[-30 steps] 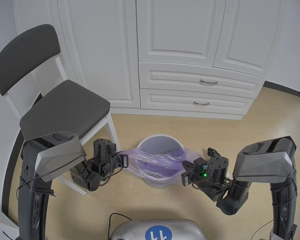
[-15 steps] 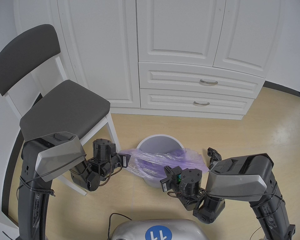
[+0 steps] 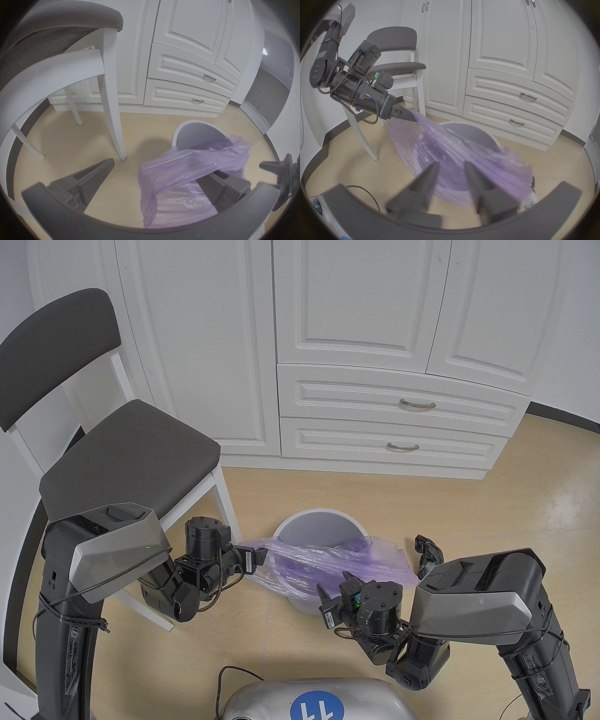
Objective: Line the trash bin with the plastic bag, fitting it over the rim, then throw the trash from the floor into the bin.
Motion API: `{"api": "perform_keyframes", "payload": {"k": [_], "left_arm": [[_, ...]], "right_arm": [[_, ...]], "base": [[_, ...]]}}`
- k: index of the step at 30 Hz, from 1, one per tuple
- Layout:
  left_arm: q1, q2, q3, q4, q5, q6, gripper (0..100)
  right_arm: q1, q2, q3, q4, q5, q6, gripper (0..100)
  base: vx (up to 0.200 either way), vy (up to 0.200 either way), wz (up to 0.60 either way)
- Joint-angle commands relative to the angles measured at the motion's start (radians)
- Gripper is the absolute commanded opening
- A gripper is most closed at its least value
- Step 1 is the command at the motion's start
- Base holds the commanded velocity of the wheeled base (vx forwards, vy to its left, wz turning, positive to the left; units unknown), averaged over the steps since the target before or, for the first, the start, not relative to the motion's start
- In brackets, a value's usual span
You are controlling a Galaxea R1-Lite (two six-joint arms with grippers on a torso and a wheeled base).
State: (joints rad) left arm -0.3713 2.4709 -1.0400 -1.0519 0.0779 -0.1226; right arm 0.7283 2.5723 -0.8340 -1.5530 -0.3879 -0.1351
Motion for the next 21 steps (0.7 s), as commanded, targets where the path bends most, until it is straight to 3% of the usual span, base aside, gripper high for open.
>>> {"api": "perform_keyframes", "payload": {"k": [1, 6, 9, 10, 11, 12, 14, 17, 18, 21], "left_arm": [[0.000, -0.003, 0.000, 0.000, 0.002, 0.000, 100], [0.000, -0.004, 0.006, 0.000, 0.002, 0.001, 100], [0.002, -0.004, 0.006, 0.000, 0.002, 0.003, 100], [0.002, -0.004, 0.006, 0.000, 0.002, 0.003, 100], [0.002, -0.004, 0.006, -0.002, 0.002, 0.004, 100], [0.002, -0.004, 0.006, -0.002, 0.002, 0.004, 100], [0.000, -0.006, 0.006, -0.002, 0.003, 0.006, 100], [-0.001, -0.006, 0.008, -0.010, 0.003, 0.006, 100], [-0.001, -0.007, 0.009, -0.023, 0.003, 0.008, 100], [-0.001, -0.012, 0.018, -0.030, 0.003, 0.009, 100]], "right_arm": [[-0.001, -0.011, 0.003, -0.018, 0.000, 0.000, 100], [-0.009, -0.058, 0.039, -0.018, 0.034, -0.004, 100], [-0.055, -0.093, 0.024, -0.018, 0.139, -0.090, 100], [-0.059, -0.096, 0.021, -0.018, 0.146, -0.097, 100], [-0.116, -0.124, -0.011, -0.018, 0.247, -0.212, 100], [-0.119, -0.126, -0.014, -0.018, 0.254, -0.221, 100], [-0.159, -0.169, -0.056, 0.091, 0.325, -0.339, 100], [-0.161, -0.196, -0.071, 0.205, 0.334, -0.379, 100], [-0.161, -0.201, -0.092, 0.287, 0.337, -0.419, 100], [-0.175, -0.178, -0.122, 0.335, 0.337, -0.514, 100]], "base": [[0.000, 0.000, 0.00], [0.000, 0.000, 0.00], [0.000, 0.000, 0.00], [0.000, 0.000, 0.00], [0.000, 0.000, 0.00], [0.000, 0.000, 0.00], [0.000, 0.000, 0.00], [0.000, 0.000, 0.00], [0.000, 0.000, 0.00], [0.000, 0.000, 0.00]]}}
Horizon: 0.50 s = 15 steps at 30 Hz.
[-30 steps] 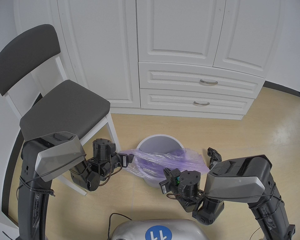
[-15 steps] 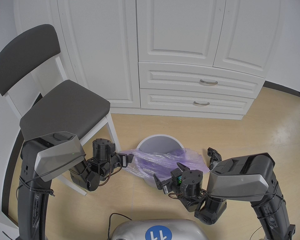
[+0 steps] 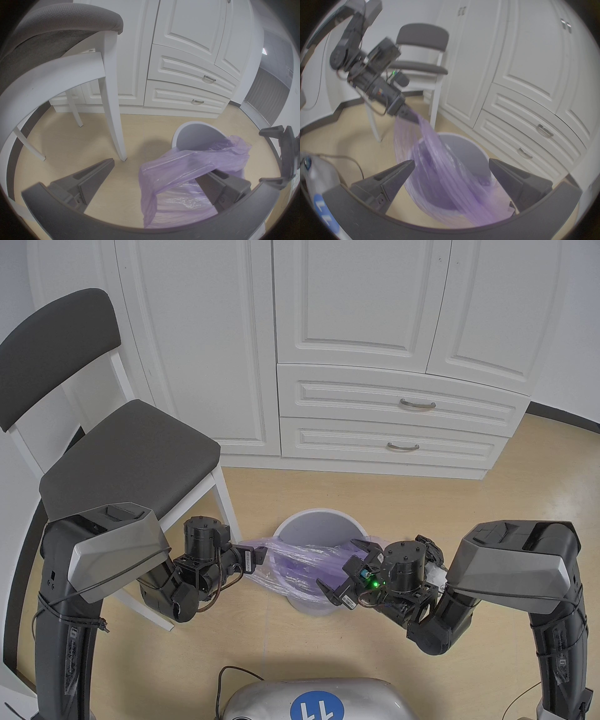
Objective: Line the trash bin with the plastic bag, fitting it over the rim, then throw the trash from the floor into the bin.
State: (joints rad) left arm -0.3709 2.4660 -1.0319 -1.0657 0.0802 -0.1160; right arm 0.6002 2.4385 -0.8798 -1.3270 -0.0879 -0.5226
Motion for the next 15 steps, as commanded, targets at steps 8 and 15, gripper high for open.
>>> {"api": "perform_keyframes", "payload": {"k": [8, 15], "left_arm": [[-0.007, -0.016, 0.019, -0.016, 0.001, 0.002, 100], [-0.008, -0.013, 0.019, -0.016, 0.003, 0.002, 100]], "right_arm": [[-0.057, 0.053, -0.157, 0.137, 0.019, -0.214, 100], [-0.060, 0.082, -0.179, 0.180, 0.000, -0.214, 100]], "base": [[0.000, 0.000, 0.00], [0.000, 0.000, 0.00]]}}
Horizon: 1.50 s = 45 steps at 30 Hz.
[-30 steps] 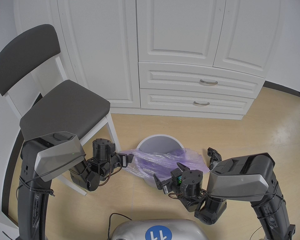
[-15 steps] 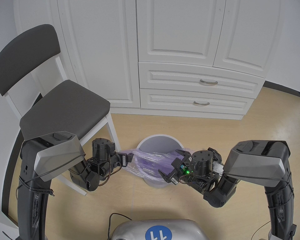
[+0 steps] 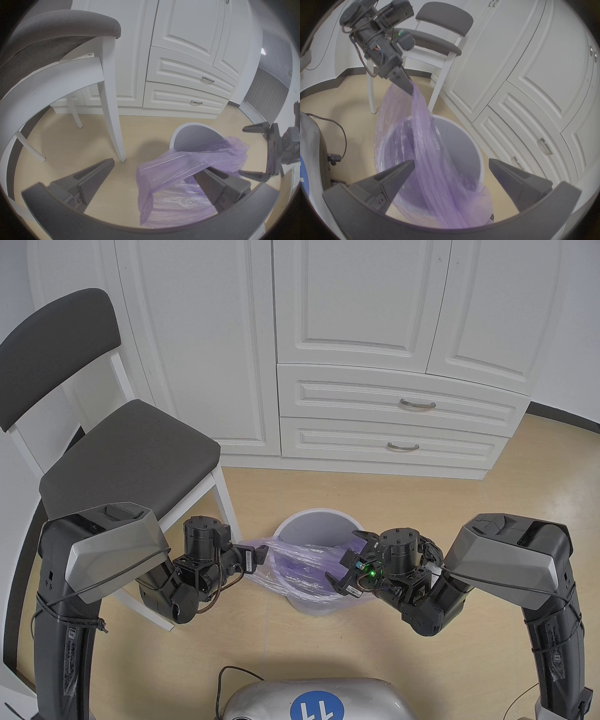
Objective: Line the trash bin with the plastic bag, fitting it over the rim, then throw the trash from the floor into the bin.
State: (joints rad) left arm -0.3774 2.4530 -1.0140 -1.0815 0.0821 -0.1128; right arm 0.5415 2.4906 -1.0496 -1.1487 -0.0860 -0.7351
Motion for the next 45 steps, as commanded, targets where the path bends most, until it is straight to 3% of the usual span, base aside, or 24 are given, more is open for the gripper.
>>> {"api": "perform_keyframes", "payload": {"k": [1, 15, 16, 24, 32, 36, 39, 45], "left_arm": [[-0.001, 0.000, 0.002, 0.000, 0.001, 0.001, 100], [0.000, 0.003, -0.001, -0.002, 0.001, 0.001, 100], [0.000, 0.003, -0.001, -0.002, 0.001, 0.001, 100], [0.002, 0.004, -0.005, -0.002, 0.001, 0.001, 100], [0.003, 0.011, -0.008, -0.002, 0.001, 0.001, 100], [0.005, 0.008, 0.011, -0.031, -0.005, 0.004, 100], [0.005, 0.006, 0.037, -0.048, -0.012, 0.015, 100], [0.003, 0.012, 0.104, -0.144, -0.047, 0.079, 100]], "right_arm": [[-0.002, 0.030, -0.004, 0.001, -0.001, 0.000, 100], [0.000, 0.057, -0.001, 0.003, -0.001, 0.002, 100], [0.000, 0.062, -0.009, 0.004, -0.001, 0.002, 0], [-0.018, 0.043, -0.033, 0.007, 0.008, 0.008, 0], [-0.035, 0.039, -0.221, 0.106, -0.008, 0.056, 0], [-0.026, 0.132, -0.418, 0.118, -0.109, 0.095, 0], [-0.025, 0.180, -0.509, 0.133, -0.133, 0.105, 0], [-0.026, 0.370, -0.874, 0.185, -0.215, 0.114, 0]], "base": [[0.000, 0.000, 0.00], [0.000, 0.000, 0.00], [0.000, 0.000, 0.00], [0.000, 0.000, 0.00], [0.000, 0.000, 0.00], [0.000, 0.000, 0.00], [0.000, 0.000, 0.00], [0.000, 0.000, 0.00]]}}
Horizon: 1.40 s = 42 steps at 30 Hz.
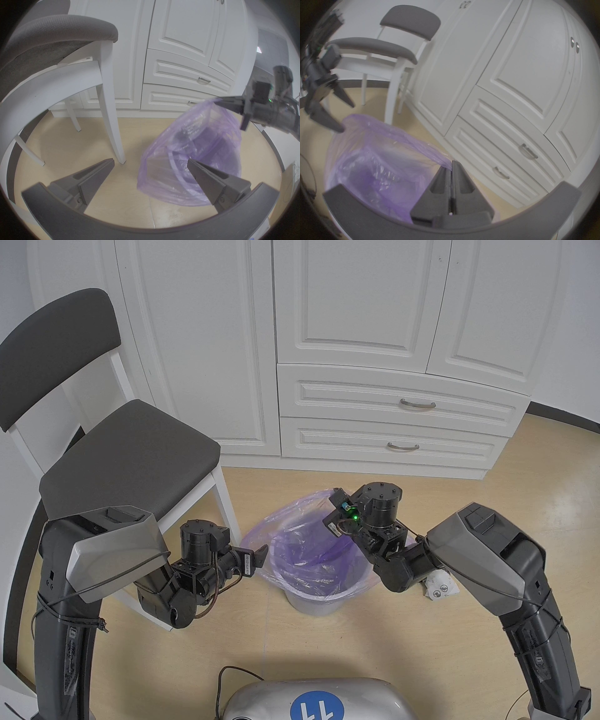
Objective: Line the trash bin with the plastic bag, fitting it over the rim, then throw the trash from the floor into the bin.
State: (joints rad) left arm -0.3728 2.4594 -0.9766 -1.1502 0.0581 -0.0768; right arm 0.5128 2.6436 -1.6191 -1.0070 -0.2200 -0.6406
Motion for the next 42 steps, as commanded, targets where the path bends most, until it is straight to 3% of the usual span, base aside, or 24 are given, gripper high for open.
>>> {"api": "perform_keyframes", "payload": {"k": [1, 7, 13, 24, 25, 31, 37, 40, 41, 42], "left_arm": [[-0.005, 0.006, 0.073, -0.082, -0.023, 0.046, 100], [-0.003, -0.007, 0.105, -0.106, -0.024, 0.051, 100], [-0.006, -0.008, 0.154, -0.201, -0.057, 0.091, 100], [-0.034, -0.008, 0.196, -0.270, -0.057, 0.121, 100], [-0.034, -0.008, 0.197, -0.273, -0.057, 0.121, 100], [-0.044, 0.007, 0.194, -0.275, -0.055, 0.121, 100], [-0.051, 0.032, 0.174, -0.276, -0.044, 0.117, 100], [-0.049, 0.035, 0.164, -0.275, -0.044, 0.114, 100], [-0.048, 0.038, 0.147, -0.275, -0.043, 0.109, 100], [-0.048, 0.038, 0.147, -0.275, -0.043, 0.109, 100]], "right_arm": [[-0.002, 0.266, -0.381, 0.064, -0.093, 0.021, 0], [-0.005, 0.312, -0.381, 0.080, -0.091, 0.045, 0], [0.021, 0.312, -0.381, 0.002, -0.098, 0.147, 0], [0.013, 0.216, -0.381, -0.059, -0.098, 0.151, 0], [0.013, 0.207, -0.381, -0.056, -0.096, 0.151, 100], [0.020, 0.187, -0.381, -0.022, -0.088, 0.200, 100], [0.021, 0.174, -0.381, -0.105, -0.094, 0.225, 100], [0.023, 0.075, -0.240, -0.108, -0.093, 0.230, 100], [0.029, -0.028, -0.056, -0.093, -0.087, 0.248, 100], [0.029, -0.028, -0.056, -0.093, -0.087, 0.248, 100]], "base": [[0.000, 0.000, 0.00], [0.000, 0.000, 0.00], [0.000, 0.000, 0.00], [0.000, 0.000, 0.00], [0.000, 0.000, 0.00], [0.000, 0.000, 0.00], [0.000, 0.000, 0.00], [0.000, 0.000, 0.00], [0.000, 0.000, 0.00], [0.000, 0.000, 0.00]]}}
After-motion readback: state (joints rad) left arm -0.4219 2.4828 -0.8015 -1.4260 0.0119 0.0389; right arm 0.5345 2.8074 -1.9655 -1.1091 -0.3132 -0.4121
